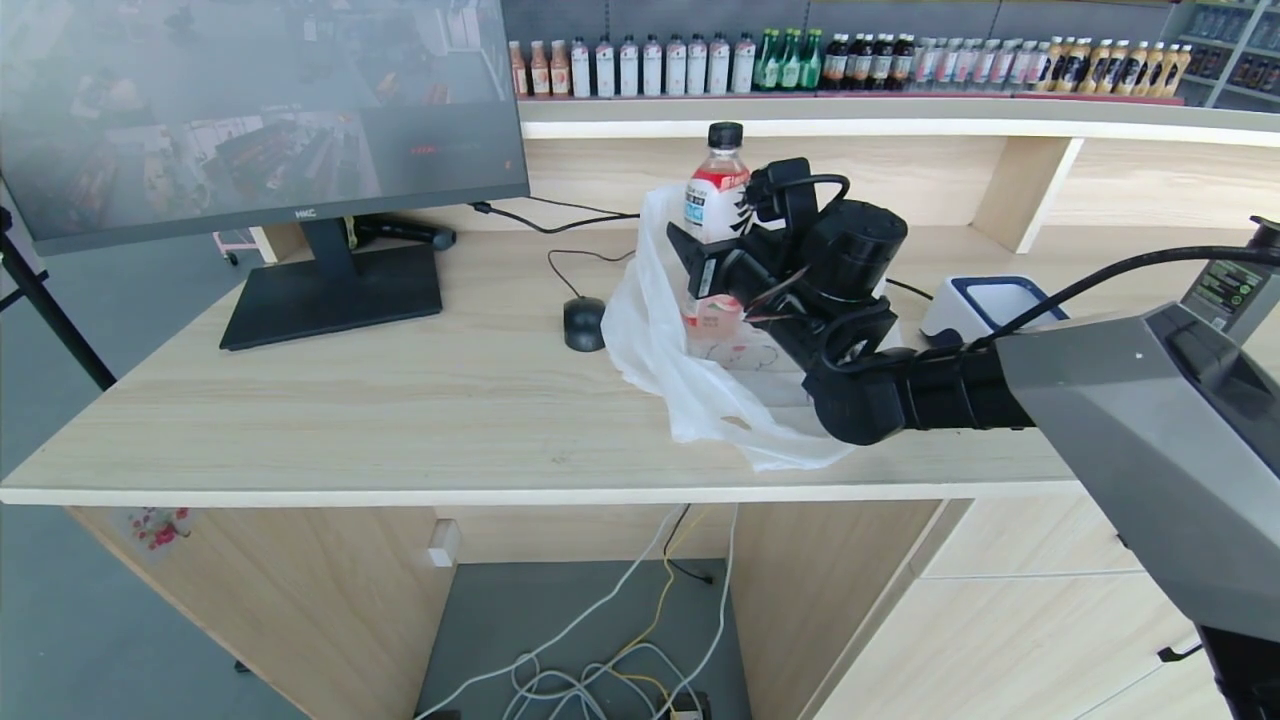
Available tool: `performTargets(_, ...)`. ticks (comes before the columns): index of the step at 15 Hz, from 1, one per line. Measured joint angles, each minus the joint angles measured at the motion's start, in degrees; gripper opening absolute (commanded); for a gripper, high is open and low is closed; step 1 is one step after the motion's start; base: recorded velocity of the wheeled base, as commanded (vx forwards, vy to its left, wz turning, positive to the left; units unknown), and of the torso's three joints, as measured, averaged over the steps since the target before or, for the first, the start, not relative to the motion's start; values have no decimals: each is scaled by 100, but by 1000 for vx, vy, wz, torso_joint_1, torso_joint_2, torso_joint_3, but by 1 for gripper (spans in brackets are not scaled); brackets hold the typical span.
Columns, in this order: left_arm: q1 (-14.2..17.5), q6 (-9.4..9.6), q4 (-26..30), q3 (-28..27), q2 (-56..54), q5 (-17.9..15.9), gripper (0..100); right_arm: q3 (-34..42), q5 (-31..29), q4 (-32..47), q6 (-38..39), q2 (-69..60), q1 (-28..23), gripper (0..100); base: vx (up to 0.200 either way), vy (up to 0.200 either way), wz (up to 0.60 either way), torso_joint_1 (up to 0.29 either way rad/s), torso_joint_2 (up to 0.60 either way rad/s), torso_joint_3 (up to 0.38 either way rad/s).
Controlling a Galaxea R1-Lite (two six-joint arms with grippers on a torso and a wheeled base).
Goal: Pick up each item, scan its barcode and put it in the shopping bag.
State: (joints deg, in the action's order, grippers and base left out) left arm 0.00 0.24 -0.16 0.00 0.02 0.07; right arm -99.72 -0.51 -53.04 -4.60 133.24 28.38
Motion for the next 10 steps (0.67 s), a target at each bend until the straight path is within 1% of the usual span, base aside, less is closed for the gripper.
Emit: performTargets(10, 0, 0, 0, 0, 0, -2, 100, 789, -101, -165, -238, -249, 54, 0, 0, 0, 0, 0, 0, 0)
